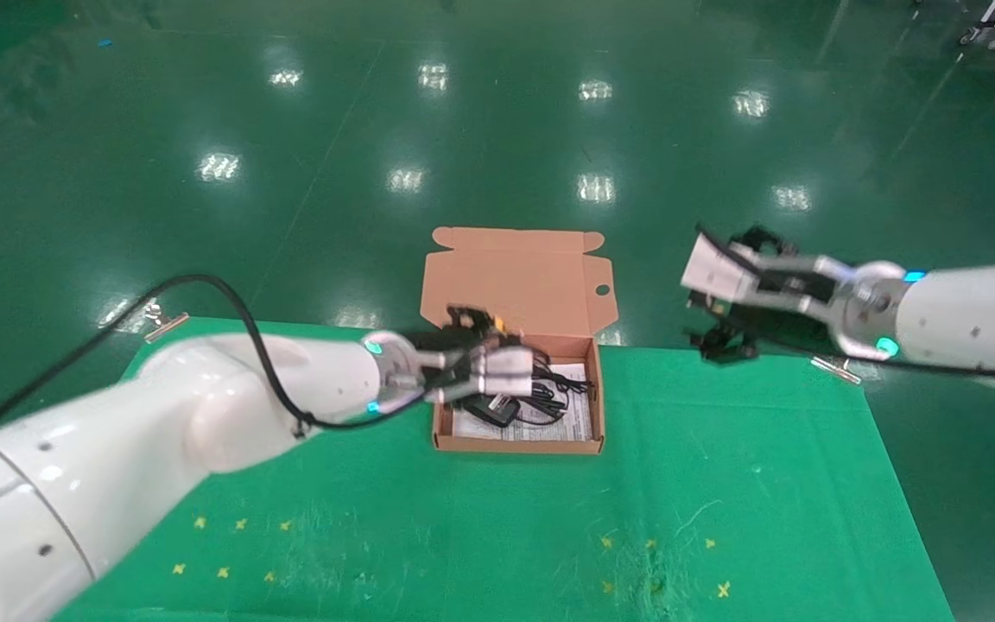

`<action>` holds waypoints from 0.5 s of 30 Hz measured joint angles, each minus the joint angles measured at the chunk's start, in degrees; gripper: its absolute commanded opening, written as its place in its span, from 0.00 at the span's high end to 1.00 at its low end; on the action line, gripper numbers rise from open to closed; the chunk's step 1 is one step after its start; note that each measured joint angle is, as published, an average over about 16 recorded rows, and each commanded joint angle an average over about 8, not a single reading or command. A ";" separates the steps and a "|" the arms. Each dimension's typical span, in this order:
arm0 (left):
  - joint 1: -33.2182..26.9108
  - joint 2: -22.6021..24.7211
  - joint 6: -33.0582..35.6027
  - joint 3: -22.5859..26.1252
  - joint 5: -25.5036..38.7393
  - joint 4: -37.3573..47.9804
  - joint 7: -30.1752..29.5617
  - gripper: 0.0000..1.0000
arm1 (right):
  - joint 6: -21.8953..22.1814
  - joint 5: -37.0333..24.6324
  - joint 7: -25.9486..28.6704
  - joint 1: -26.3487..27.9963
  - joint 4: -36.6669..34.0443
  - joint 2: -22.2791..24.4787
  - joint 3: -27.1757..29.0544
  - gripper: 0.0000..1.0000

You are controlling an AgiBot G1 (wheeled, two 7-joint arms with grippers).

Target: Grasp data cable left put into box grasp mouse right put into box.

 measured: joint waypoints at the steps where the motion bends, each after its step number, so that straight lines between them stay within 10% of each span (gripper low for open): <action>1: -0.45 -0.30 -0.13 -0.21 -0.11 -0.12 -0.26 0.00 | -0.17 -0.26 -0.04 0.41 0.24 0.12 0.07 0.00; 15: -2.91 -4.54 2.35 -5.43 -4.56 -1.60 -1.92 0.00 | -4.47 1.80 -1.93 2.49 2.48 1.65 2.37 0.00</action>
